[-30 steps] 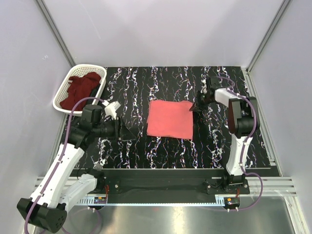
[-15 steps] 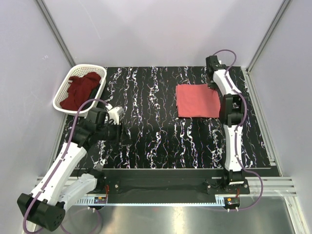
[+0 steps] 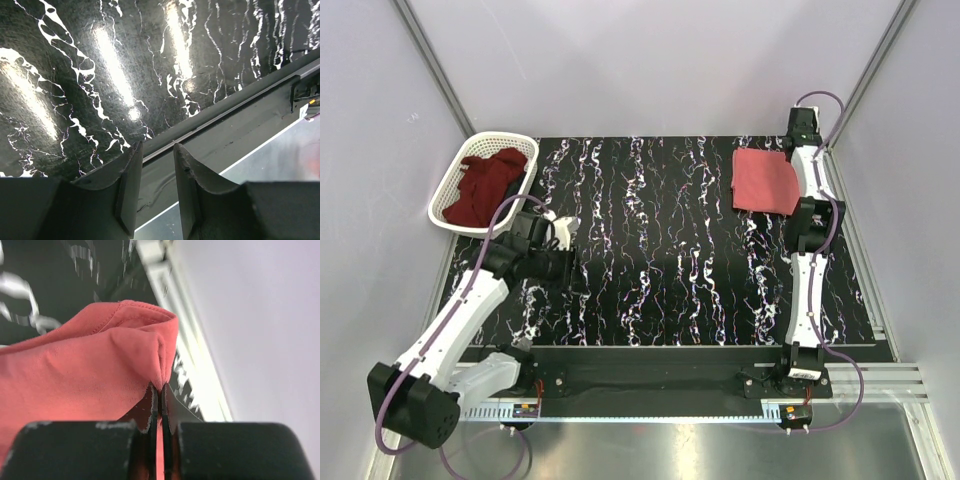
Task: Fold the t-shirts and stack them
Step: Neatly place the folded tshirt to the corner
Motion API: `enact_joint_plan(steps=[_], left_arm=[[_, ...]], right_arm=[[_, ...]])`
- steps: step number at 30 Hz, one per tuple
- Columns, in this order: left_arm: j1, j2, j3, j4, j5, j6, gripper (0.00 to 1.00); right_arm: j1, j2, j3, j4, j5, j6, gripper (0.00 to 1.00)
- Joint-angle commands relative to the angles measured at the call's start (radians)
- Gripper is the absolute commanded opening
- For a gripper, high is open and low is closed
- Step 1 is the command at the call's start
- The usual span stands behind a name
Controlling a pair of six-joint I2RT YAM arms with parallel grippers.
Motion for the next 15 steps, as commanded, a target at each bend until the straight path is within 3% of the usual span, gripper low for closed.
enact_joint_plan(steps=[1, 6, 9, 15], left_arm=[[0.003, 0.042, 0.056, 0.022, -0.016, 0.025, 0.36], [0.018, 0.096, 0.059, 0.025, -0.005, 0.021, 0.35], [0.023, 0.122, 0.069, 0.019, 0.006, 0.018, 0.35], [0.028, 0.153, 0.079, 0.019, 0.013, 0.016, 0.34]], right_arm=[[0.003, 0.019, 0.081, 0.216, 0.014, -0.099, 0.0], [-0.004, 0.007, 0.019, 0.372, -0.03, -0.135, 0.0], [-0.02, 0.068, 0.117, 0.348, -0.041, -0.119, 0.0], [-0.05, 0.082, 0.1, 0.354, -0.018, -0.021, 0.0]])
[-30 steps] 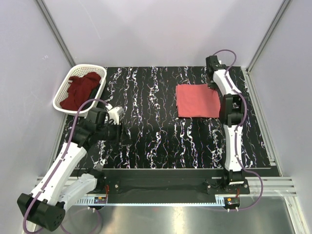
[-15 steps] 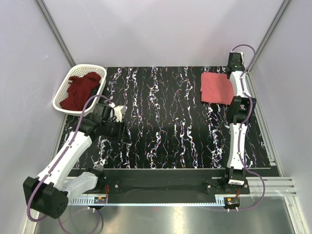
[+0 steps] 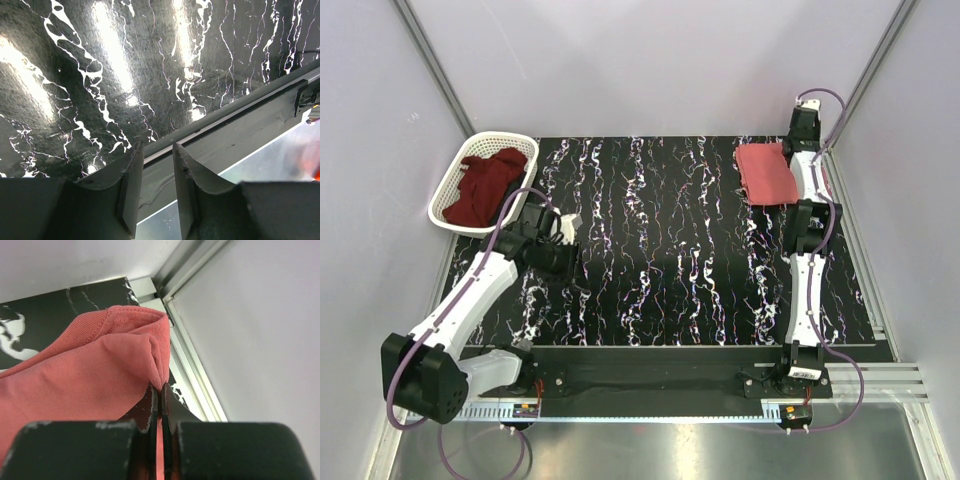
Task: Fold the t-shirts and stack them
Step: Neatly place the folded tshirt to the corner
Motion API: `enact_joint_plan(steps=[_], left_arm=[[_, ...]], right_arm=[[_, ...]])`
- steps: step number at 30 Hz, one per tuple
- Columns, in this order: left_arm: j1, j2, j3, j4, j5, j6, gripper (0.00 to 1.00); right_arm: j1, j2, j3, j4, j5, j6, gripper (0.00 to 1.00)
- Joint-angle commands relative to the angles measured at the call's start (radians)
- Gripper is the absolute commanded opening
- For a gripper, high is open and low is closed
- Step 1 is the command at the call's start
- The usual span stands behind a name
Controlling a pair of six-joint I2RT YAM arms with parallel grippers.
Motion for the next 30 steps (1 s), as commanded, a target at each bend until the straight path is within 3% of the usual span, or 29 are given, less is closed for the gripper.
enact_joint_plan(steps=[1, 9, 26, 28, 30], left_arm=[[0.007, 0.015, 0.043, 0.022, 0.016, 0.011, 0.34], [0.02, 0.016, 0.045, 0.037, 0.02, -0.003, 0.34], [0.038, -0.047, -0.003, 0.042, 0.013, -0.035, 0.35], [0.04, -0.066, -0.004, 0.037, 0.016, -0.04, 0.35], [0.04, -0.084, -0.004, 0.034, 0.014, -0.044, 0.35]], right_arm=[[-0.031, 0.002, 0.045, 0.065, 0.021, 0.076, 0.0], [-0.033, 0.038, 0.075, 0.101, -0.017, 0.202, 0.0], [-0.028, 0.076, 0.095, 0.167, -0.02, 0.206, 0.0], [-0.028, 0.068, 0.095, 0.156, 0.004, 0.216, 0.24], [-0.03, 0.053, 0.088, 0.139, 0.034, 0.225, 0.33]])
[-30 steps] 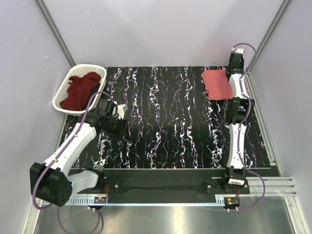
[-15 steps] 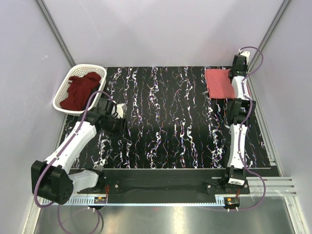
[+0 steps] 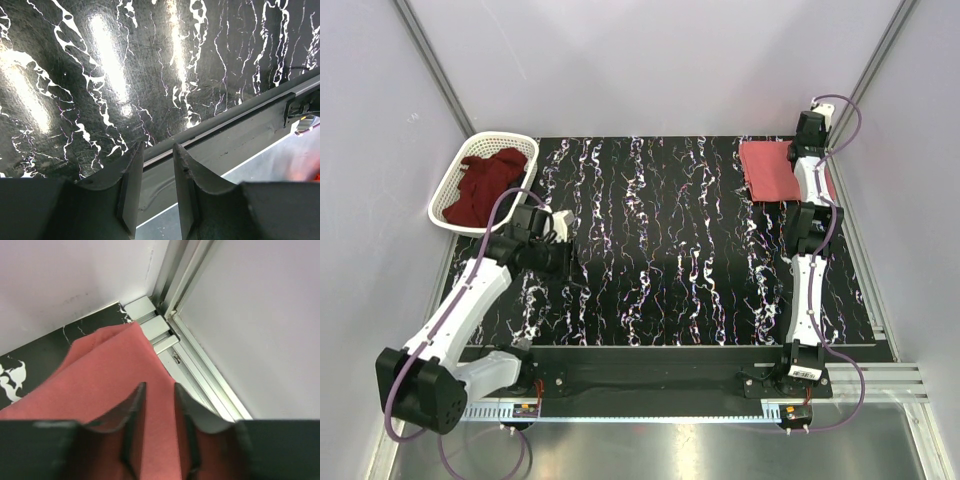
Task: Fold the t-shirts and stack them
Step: Neatly place the folded tshirt to the corner
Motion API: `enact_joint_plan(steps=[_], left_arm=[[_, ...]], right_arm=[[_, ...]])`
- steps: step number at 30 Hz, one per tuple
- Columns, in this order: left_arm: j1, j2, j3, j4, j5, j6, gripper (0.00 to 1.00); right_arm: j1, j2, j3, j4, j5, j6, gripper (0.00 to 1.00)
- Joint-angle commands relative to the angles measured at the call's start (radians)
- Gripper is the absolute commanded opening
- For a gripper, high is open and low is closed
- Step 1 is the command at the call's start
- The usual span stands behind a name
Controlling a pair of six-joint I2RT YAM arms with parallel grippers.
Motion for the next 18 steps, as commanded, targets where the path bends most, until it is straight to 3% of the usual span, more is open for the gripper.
enact_joint_plan(steps=[1, 4, 9, 13, 18], left_arm=[[0.005, -0.061, 0.001, 0.015, 0.011, -0.015, 0.35], [0.005, -0.086, 0.033, -0.003, 0.012, -0.019, 0.35], [0.005, -0.161, 0.06, 0.009, 0.04, -0.064, 0.37], [0.008, -0.209, 0.084, 0.055, 0.086, -0.139, 0.39], [0.011, -0.28, 0.095, 0.157, 0.13, -0.22, 0.44]], right_arm=[[0.003, -0.046, 0.04, 0.018, 0.074, 0.032, 0.37], [0.003, -0.126, 0.013, -0.016, 0.1, 0.025, 0.54], [0.005, -0.334, -0.013, -0.201, 0.091, 0.074, 0.57], [0.04, -0.577, -0.218, -0.443, 0.021, 0.243, 0.6], [0.117, -0.937, -0.562, -0.545, -0.217, 0.361, 0.66]])
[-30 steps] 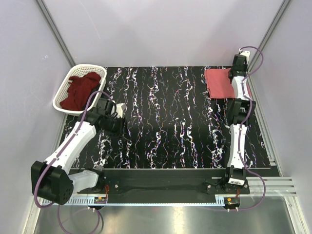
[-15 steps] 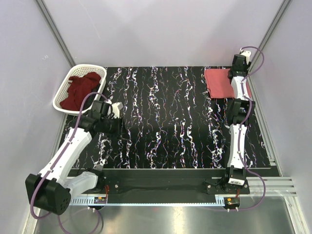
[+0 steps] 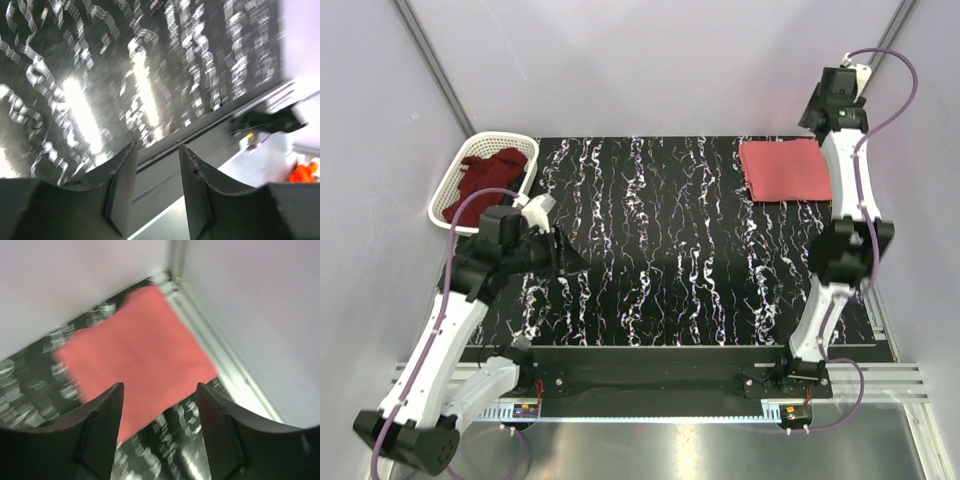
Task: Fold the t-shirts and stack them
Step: Neatly place the folded tshirt to the corner
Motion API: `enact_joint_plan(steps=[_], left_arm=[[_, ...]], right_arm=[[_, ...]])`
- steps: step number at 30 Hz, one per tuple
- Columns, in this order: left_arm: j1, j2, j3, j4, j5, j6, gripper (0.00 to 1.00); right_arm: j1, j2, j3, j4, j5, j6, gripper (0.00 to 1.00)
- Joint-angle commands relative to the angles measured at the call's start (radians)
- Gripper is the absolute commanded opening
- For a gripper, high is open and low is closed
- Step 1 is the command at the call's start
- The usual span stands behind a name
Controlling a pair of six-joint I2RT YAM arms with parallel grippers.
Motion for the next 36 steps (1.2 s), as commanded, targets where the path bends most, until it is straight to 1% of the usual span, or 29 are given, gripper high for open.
enact_joint_plan(steps=[1, 2, 3, 4, 5, 6, 7, 8, 9, 10, 11, 12, 13, 15, 17, 18, 19, 22, 24, 25, 26, 27, 28, 30, 31, 32, 34, 35, 36], left_arm=[[0.008, -0.071, 0.02, 0.141, 0.068, -0.108, 0.45], [0.008, -0.088, 0.003, 0.167, 0.074, -0.125, 0.46], [0.009, -0.105, -0.037, 0.205, 0.073, -0.142, 0.47], [0.009, -0.133, -0.058, 0.225, 0.077, -0.178, 0.48], [0.009, -0.148, -0.087, 0.25, 0.084, -0.201, 0.5], [0.011, -0.162, -0.139, 0.302, 0.102, -0.227, 0.5], [0.011, -0.197, -0.175, 0.333, 0.11, -0.282, 0.51], [0.011, -0.218, -0.212, 0.373, 0.123, -0.318, 0.51], [0.011, -0.248, -0.247, 0.456, 0.14, -0.351, 0.52], [0.011, -0.274, -0.319, 0.491, 0.136, -0.405, 0.53], [0.011, -0.336, -0.353, 0.521, 0.13, -0.43, 0.55], [0.012, -0.364, -0.388, 0.57, 0.115, -0.451, 0.61], [0.012, -0.39, -0.417, 0.584, 0.108, -0.482, 0.66], [0.012, -0.458, -0.491, 0.617, 0.107, -0.507, 0.73], [0.012, -0.499, -0.554, 0.623, 0.107, -0.524, 0.83], [0.012, -0.537, -0.577, 0.632, 0.107, -0.53, 0.87], [0.012, -0.557, -0.601, 0.635, 0.108, -0.533, 0.99], [0.012, -0.653, -0.721, 0.681, 0.117, -0.589, 0.99], [0.012, -0.72, -0.831, 0.751, 0.114, -0.64, 0.99], [0.012, -0.795, -0.865, 0.772, 0.114, -0.699, 0.99], [0.012, -0.835, -0.903, 0.792, 0.114, -0.724, 0.99], [0.012, -0.87, -0.933, 0.807, 0.105, -0.747, 0.99], [0.012, -0.96, -0.986, 0.815, 0.101, -0.796, 0.99], [0.012, -1.04, -1.058, 0.853, 0.114, -0.861, 0.99], [0.012, -1.048, -1.121, 0.873, 0.137, -0.911, 0.99], [0.012, -1.001, -1.137, 0.955, 0.157, -0.927, 0.99], [0.011, -0.969, -1.139, 0.98, 0.173, -0.903, 0.99], [0.012, -0.941, -1.143, 1.061, 0.177, -0.907, 0.99], [0.012, -0.931, -1.143, 1.116, 0.192, -0.921, 0.99]], right_arm=[[0.088, -0.289, -0.269, -0.11, -0.186, 0.119, 0.68], [0.114, -0.341, -0.338, -0.107, -0.256, 0.126, 0.69], [0.115, -0.456, -0.407, -0.101, -0.304, 0.148, 0.71], [0.115, -0.518, -0.56, -0.074, -0.368, 0.183, 0.73], [0.141, -0.581, -0.636, -0.061, -0.474, 0.204, 0.74], [0.157, -0.709, -0.714, -0.031, -0.528, 0.244, 0.78], [0.161, -0.772, -0.865, -0.012, -0.589, 0.261, 0.83], [0.169, -0.837, -0.935, 0.0, -0.673, 0.278, 0.89], [0.187, -0.965, -1.003, 0.008, -0.704, 0.298, 0.97], [0.192, -1.028, -1.138, 0.037, -0.741, 0.338, 1.0], [0.198, -1.093, -1.204, 0.051, -0.793, 0.359, 1.0], [0.201, -1.215, -1.263, 0.052, -0.809, 0.382, 1.0], [0.203, -1.277, -1.384, 0.075, -0.832, 0.419, 1.0], [0.206, -1.447, -1.492, 0.091, -0.901, 0.476, 1.0], [0.206, -1.553, -1.645, 0.112, -0.962, 0.533, 1.0], [0.206, -1.66, -1.699, 0.124, -0.978, 0.571, 1.0], [0.206, -1.716, -1.809, 0.155, -0.997, 0.658, 1.0], [0.206, -1.941, -1.99, 0.173, -1.057, 0.821, 1.0], [0.206, -2.106, -2.042, 0.109, -1.071, 0.878, 1.0], [0.204, -2.161, -2.065, 0.077, -1.07, 0.889, 1.0], [0.206, -2.167, -2.059, 0.051, -1.062, 0.88, 1.0], [0.206, -2.108, -2.053, 0.034, -1.062, 0.851, 1.0], [0.206, -2.097, -2.048, 0.028, -1.061, 0.843, 0.99], [0.204, -2.135, -2.049, 0.017, -1.071, 0.843, 1.0], [0.206, -2.168, -2.075, 0.015, -1.083, 0.853, 1.0], [0.206, -2.164, -2.088, 0.031, -1.109, 0.853, 1.0], [0.206, -2.156, -2.124, 0.063, -1.137, 0.867, 1.0], [0.204, -2.17, -2.135, 0.092, -1.157, 0.882, 1.0], [0.206, -2.157, -2.146, 0.197, -1.185, 0.913, 1.0]])
